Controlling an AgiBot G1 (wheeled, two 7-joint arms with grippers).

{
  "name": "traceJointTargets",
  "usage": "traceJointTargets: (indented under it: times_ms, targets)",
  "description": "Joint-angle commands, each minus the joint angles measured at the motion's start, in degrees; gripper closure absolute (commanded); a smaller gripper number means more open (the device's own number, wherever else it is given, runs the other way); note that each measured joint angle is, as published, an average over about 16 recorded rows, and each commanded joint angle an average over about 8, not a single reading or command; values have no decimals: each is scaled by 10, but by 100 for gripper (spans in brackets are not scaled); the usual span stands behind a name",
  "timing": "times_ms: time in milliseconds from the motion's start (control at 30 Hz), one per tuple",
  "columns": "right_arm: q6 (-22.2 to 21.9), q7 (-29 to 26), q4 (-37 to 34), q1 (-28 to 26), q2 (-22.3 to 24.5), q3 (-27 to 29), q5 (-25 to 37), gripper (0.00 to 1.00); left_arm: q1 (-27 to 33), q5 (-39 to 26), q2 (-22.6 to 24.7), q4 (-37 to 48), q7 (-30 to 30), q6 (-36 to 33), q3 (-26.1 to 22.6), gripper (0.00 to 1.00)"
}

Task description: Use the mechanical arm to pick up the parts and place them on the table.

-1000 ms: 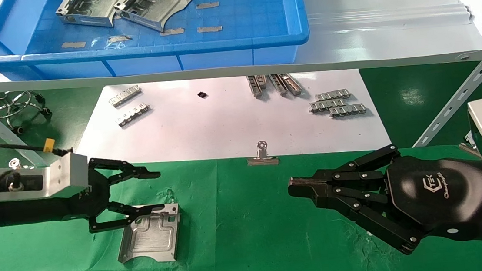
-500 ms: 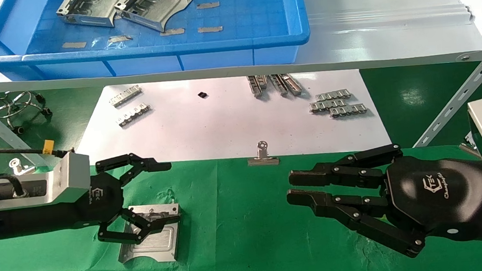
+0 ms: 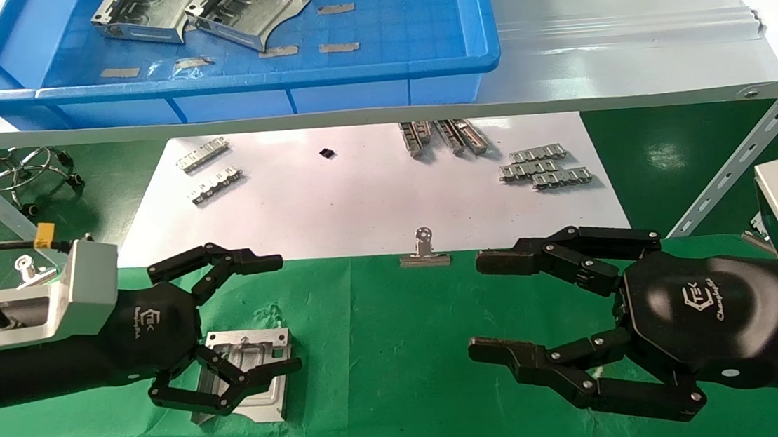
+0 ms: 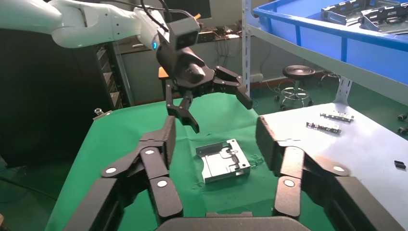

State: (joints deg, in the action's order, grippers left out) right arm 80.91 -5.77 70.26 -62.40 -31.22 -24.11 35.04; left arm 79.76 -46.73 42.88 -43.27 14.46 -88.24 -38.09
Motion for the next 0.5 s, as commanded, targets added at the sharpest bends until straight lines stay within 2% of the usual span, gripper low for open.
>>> traceJointTargets:
  times_ms: [33,500]
  targets:
    - [0,0,0,0,0,0,0,0,-12,3,-5,-21,-17,2,15,0]
    - [0,0,0,0,0,0,0,0,-100,27,-43,-166,-138,14,121,0]
